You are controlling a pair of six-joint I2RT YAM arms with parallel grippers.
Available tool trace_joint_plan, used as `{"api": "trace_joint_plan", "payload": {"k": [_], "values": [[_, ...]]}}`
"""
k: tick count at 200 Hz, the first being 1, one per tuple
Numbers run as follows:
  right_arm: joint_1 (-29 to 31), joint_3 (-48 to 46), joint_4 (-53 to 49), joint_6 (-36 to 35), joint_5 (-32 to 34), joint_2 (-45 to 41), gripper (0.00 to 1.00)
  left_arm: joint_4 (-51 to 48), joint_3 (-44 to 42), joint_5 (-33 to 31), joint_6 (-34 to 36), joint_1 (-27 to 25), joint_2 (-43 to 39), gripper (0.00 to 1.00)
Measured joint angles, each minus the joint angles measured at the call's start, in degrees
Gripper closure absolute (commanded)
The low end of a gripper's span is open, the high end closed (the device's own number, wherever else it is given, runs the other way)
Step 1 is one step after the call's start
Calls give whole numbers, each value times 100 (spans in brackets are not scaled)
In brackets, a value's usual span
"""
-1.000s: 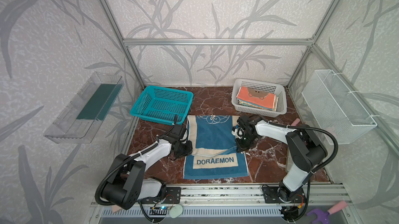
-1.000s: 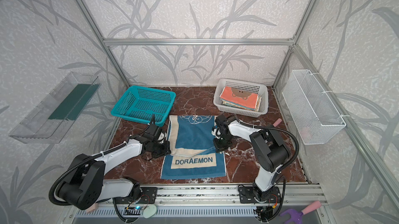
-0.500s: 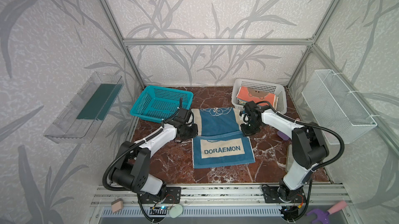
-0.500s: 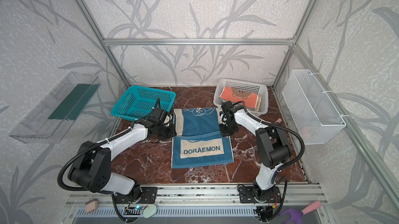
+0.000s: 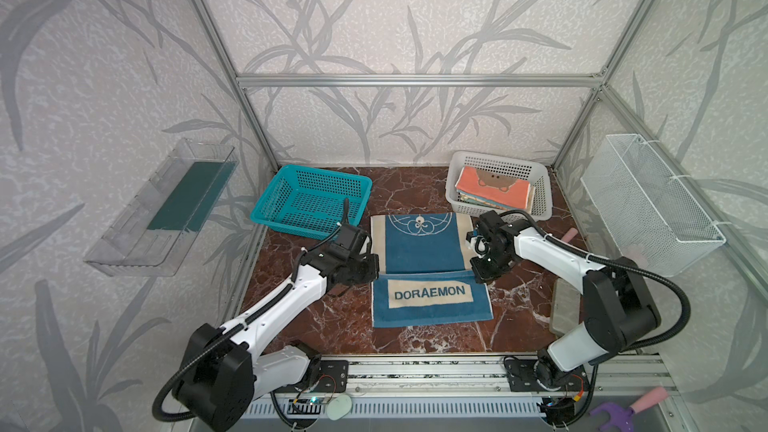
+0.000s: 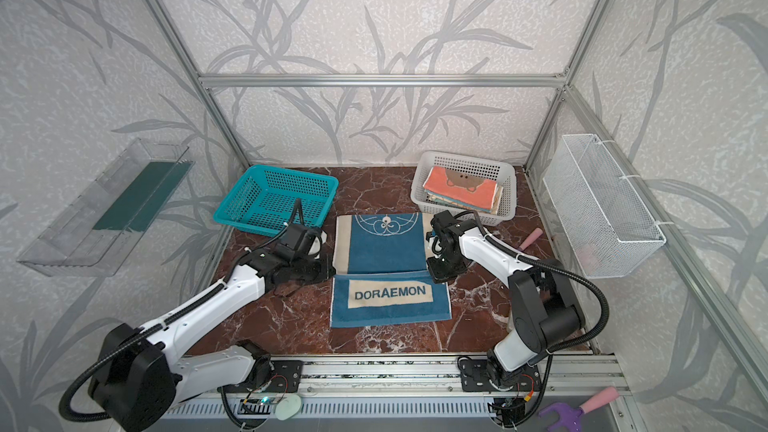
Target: Fold and stack the towels
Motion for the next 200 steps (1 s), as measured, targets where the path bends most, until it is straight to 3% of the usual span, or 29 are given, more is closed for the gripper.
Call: {"api": "trace_joint_plan", "payload": {"k": [36,76,137,200], "values": [[20,-42,157,11,-122,293,100,706,-890,52,-466,-92,479,100],[236,-310,330,162,-166,313,100,1126,-885,138,-573,-74,678,100],[1097,-444,664,702,-372,348,100,-87,-501,-382,0,514,511,100],[1134,-11,96,601,308,-105,100,-732,-214,-223,282,664,-382,100]]}}
